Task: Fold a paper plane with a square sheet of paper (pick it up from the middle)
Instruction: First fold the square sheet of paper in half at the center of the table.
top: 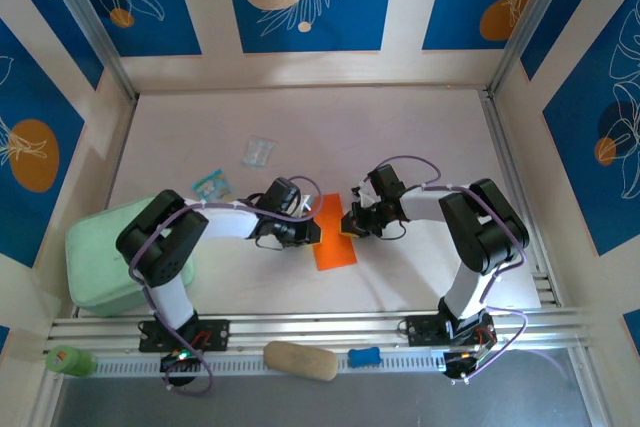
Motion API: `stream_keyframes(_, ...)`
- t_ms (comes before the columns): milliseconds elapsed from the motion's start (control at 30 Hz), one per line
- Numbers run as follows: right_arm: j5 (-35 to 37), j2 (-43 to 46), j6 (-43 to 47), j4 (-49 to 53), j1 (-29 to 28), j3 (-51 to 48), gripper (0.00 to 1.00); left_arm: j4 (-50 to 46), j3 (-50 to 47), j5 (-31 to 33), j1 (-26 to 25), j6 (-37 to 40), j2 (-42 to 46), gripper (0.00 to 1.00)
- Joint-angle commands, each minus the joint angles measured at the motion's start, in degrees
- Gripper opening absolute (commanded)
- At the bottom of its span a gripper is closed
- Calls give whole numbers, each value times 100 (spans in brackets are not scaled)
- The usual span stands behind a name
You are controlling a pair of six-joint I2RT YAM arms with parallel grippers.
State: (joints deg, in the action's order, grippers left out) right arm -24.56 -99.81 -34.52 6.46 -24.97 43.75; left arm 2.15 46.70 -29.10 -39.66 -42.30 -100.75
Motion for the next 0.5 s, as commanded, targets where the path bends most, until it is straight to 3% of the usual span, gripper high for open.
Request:
stream_keyframes(0,521,-64,-27,585,-17,-145,4,-220,431,-199,214,68,-163,11)
stream_keyframes(467,553,-50,-46,582,-25,-165,4,-228,120,-54,449,255,-570,10)
